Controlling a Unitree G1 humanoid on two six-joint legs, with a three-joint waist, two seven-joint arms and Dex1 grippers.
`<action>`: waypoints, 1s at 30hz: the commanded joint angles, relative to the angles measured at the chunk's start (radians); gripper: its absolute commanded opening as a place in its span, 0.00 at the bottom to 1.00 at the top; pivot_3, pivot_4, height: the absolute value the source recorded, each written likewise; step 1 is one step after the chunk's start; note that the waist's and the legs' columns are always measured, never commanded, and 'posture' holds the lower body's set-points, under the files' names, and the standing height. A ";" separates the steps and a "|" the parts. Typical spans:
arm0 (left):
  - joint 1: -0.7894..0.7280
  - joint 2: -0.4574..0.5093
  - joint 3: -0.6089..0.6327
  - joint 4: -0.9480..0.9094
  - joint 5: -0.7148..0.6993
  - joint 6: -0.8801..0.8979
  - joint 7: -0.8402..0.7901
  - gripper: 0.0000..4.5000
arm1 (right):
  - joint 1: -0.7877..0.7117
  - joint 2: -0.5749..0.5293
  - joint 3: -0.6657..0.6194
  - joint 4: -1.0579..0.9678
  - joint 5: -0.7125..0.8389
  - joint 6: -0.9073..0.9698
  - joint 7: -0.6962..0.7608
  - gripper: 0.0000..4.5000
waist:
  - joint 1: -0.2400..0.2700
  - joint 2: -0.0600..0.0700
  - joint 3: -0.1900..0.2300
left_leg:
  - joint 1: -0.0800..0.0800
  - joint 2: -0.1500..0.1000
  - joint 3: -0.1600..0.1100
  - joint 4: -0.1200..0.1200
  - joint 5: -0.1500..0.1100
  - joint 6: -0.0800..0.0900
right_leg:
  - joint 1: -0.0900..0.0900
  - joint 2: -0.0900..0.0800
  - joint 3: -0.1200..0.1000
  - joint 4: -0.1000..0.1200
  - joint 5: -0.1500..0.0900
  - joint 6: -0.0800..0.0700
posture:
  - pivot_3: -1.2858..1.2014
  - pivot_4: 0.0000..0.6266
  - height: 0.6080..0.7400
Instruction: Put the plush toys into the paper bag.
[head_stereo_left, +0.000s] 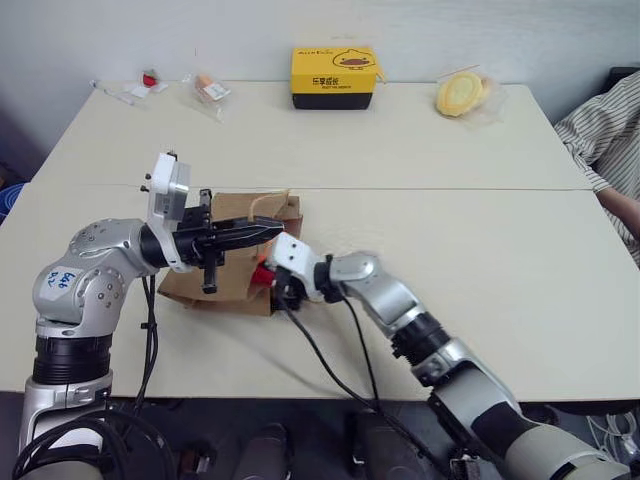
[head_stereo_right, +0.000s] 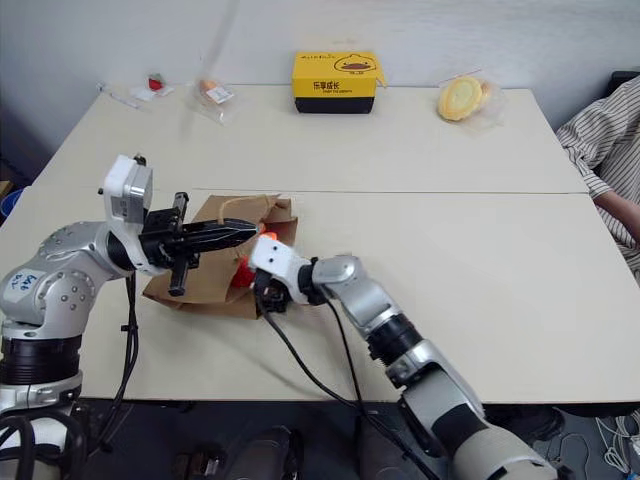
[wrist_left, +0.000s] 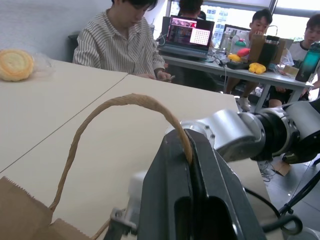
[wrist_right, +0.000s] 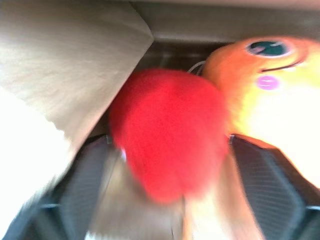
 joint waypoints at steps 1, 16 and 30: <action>0.010 0.017 0.033 -0.033 -0.016 -0.017 -0.001 0.00 | 0.015 -0.052 -0.040 -0.151 0.065 0.085 0.053 0.99 | 0.002 0.000 0.000 | 0.000 0.000 0.000 0.000 0.000 0.000 | 0.000 0.000 0.000 0.000 0.000 0.000 | 0.52 0.24 1.00; 0.013 0.003 0.042 -0.087 -0.039 -0.022 0.017 0.00 | 0.258 -0.390 -0.483 -0.437 0.534 0.825 -0.009 0.99 | 0.031 0.000 0.000 | 0.000 0.000 -0.001 0.000 -0.001 0.001 | 0.003 -0.001 0.000 -0.007 0.000 0.000 | 0.52 0.24 1.00; -0.030 0.005 0.095 -0.070 -0.112 0.012 0.073 0.00 | 0.299 -0.077 -0.658 -0.408 0.607 1.157 -0.345 0.99 | 0.022 -0.001 -0.001 | 0.001 0.001 0.000 -0.002 0.000 0.000 | 0.002 0.000 0.001 -0.004 0.000 0.000 | 0.52 0.24 1.00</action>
